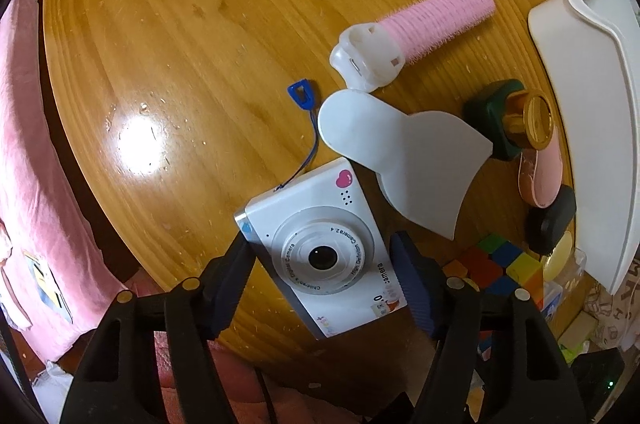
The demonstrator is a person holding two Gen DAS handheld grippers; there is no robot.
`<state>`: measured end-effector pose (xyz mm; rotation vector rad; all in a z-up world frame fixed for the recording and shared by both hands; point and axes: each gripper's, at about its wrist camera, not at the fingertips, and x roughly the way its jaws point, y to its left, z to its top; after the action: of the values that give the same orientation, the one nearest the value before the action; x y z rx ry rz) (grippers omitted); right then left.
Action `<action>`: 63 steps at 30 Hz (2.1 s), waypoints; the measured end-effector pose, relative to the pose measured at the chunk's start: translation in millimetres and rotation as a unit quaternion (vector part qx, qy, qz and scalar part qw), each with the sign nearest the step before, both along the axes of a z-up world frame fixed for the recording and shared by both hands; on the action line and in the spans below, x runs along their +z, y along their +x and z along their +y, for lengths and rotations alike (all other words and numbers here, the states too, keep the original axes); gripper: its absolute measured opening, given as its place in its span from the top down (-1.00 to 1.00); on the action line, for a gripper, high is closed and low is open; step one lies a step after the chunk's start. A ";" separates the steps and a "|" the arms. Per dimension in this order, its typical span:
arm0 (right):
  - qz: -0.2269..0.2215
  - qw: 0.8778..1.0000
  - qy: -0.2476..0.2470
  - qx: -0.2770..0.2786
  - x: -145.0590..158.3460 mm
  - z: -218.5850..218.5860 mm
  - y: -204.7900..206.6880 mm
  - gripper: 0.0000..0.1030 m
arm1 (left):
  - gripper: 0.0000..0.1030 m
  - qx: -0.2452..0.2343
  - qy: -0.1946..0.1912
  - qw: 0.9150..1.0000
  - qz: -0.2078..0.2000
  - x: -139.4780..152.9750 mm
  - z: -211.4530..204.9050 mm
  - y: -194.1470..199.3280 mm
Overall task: Organize rigid objects
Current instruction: 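Grasp the white round-lens toy with the left gripper while the right gripper grasps the white charger, then lift the white toy and charger and carry both over the white bin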
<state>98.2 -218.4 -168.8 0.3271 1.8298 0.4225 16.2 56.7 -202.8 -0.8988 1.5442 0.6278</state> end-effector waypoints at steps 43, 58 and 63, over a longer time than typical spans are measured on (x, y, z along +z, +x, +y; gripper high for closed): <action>-0.247 0.967 0.041 -0.036 110.9 -35.2 -60.0 0.30 | -0.22 -0.107 0.083 0.954 -0.268 128.2 -35.7 -50.0; -0.405 0.914 0.041 -0.007 169.9 -31.2 -47.1 0.30 | -0.20 -0.163 0.136 0.920 -0.329 182.6 -45.5 -14.3; -0.444 0.895 0.040 -0.008 182.3 -29.1 -35.8 0.30 | -0.20 -0.191 0.161 0.900 -0.356 200.7 -48.9 1.8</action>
<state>62.4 -247.5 13.5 0.1556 0.9123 0.5262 17.9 7.8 -2.0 -0.4628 0.8727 0.2092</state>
